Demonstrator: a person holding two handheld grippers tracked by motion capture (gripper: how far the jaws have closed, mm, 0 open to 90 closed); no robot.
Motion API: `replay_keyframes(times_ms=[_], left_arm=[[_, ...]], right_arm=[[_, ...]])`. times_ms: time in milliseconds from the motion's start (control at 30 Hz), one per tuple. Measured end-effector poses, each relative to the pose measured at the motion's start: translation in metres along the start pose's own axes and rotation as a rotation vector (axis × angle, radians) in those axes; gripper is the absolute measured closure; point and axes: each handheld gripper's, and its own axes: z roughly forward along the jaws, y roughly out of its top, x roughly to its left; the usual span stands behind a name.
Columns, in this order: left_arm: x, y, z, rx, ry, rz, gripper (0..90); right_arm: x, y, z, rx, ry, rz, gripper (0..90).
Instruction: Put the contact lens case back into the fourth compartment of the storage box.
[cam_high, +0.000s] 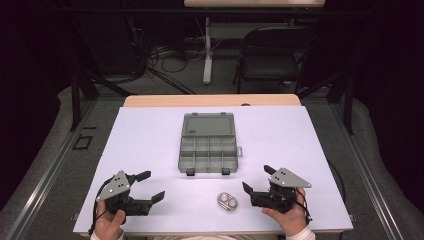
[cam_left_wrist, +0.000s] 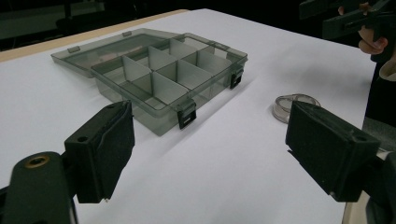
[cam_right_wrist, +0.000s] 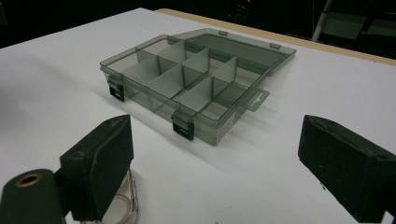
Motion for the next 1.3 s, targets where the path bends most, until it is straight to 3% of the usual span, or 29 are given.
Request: replay_keyframes(times_ms=[467, 933, 1300], left_arm=[[0.0, 0.0, -0.003, -0.013, -0.014, -0.012, 16.2], [-0.002, 0.0, -0.004, -0.02, -0.017, -0.012, 16.2], [-0.002, 0.0, -0.004, -0.019, -0.016, -0.012, 16.2]], right_arm=[[0.008, -0.001, 0.009, 0.075, 0.049, -0.031, 14.6], [0.017, 0.005, 0.017, 0.135, 0.104, -0.032, 16.2], [0.026, 0.009, 0.023, 0.173, 0.173, -0.052, 21.4]])
